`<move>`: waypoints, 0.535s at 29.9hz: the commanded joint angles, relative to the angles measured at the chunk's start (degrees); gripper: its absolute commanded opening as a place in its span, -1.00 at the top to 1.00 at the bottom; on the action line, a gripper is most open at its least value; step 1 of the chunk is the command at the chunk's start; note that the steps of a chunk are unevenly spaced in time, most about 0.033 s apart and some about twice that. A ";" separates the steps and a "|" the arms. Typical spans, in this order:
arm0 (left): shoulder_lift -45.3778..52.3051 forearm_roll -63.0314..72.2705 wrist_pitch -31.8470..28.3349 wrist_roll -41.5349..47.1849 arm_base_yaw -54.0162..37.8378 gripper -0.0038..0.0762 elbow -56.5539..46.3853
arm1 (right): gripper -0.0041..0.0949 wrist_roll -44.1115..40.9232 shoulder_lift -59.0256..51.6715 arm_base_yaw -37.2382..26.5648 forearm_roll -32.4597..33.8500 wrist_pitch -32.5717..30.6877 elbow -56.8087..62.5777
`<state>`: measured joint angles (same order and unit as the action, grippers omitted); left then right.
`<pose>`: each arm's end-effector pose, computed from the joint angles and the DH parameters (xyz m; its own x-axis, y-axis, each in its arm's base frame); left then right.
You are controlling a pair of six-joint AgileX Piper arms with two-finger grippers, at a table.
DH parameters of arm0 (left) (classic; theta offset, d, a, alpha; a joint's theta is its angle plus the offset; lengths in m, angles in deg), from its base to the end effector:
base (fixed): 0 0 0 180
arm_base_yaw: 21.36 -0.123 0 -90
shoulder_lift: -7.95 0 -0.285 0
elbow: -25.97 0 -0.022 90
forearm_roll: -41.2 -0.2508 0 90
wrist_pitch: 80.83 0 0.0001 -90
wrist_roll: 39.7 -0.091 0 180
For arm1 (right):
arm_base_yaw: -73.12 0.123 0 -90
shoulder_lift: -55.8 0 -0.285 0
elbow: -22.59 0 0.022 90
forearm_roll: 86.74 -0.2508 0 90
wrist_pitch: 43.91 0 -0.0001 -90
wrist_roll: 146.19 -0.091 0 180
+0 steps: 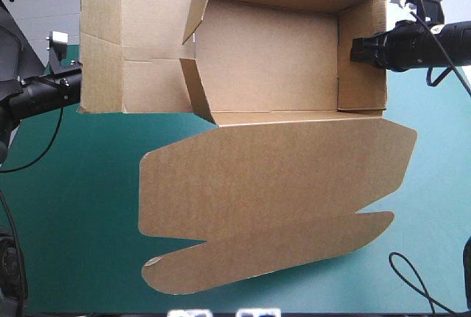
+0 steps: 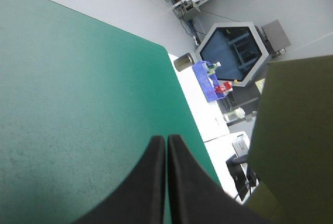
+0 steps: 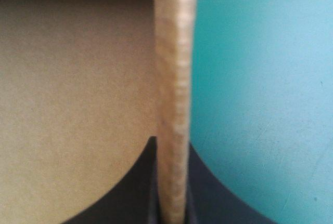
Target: Fold the box
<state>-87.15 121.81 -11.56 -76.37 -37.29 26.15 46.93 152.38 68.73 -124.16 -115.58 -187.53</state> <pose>0.3191 0.0037 0.3907 -0.7210 -0.3957 -0.5688 0.3795 0.4613 -0.8020 0.3105 0.0288 0.4749 -0.6928 0.0590 -0.7187 -0.3475 0.8459 0.4045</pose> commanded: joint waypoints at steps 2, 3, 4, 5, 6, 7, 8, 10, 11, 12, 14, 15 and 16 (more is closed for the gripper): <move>4.85 5.15 4.92 -0.40 2.08 0.92 1.63 | 0.95 -0.10 -0.03 0.04 -3.53 0.21 -1.53; 5.38 5.15 4.92 -0.37 2.34 0.92 1.63 | 0.95 -0.10 0.37 0.54 -3.53 0.21 -1.53; 5.99 5.38 4.92 -0.37 2.59 0.92 1.63 | 0.95 -0.10 1.03 1.23 -3.39 0.21 -1.53; 6.47 5.53 4.92 -0.37 2.59 0.92 1.63 | 0.95 0.26 1.43 1.97 -3.39 0.21 -1.53; 6.96 5.54 4.92 -0.37 2.59 0.92 1.63 | 0.95 0.28 2.04 2.98 -3.11 0.21 -1.53; 7.41 5.54 4.92 -0.37 2.59 0.92 1.63 | 0.95 0.28 2.59 3.98 -2.58 0.42 -1.53; 8.03 5.54 4.92 -0.16 2.59 0.92 1.63 | 0.95 0.28 3.25 4.83 -1.66 0.85 -1.53; 8.95 5.54 4.63 -0.06 2.59 0.92 1.63 | 0.95 0.28 4.26 6.09 -0.19 1.79 -1.53; 9.58 5.16 4.63 0.12 2.59 0.92 1.63 | 0.95 0.28 4.72 6.37 -0.04 2.07 -1.53; 10.18 4.85 4.63 0.12 2.59 0.92 1.63 | 0.95 0.28 5.15 6.65 -0.14 2.23 -1.53; 11.47 2.81 4.63 1.01 2.59 0.92 1.63 | 0.95 0.28 5.87 7.00 -0.59 2.82 -1.53; 12.04 1.32 4.63 1.57 2.59 0.92 1.63 | 0.95 0.16 6.14 7.22 -0.59 3.12 -1.53; 12.72 -0.14 4.63 1.87 2.59 0.92 1.63 | 0.95 0.16 6.35 7.40 -0.57 3.57 -1.53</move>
<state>-77.83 120.32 -11.26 -75.73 -34.95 26.15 47.33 160.61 75.57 -121.45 -115.19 -187.53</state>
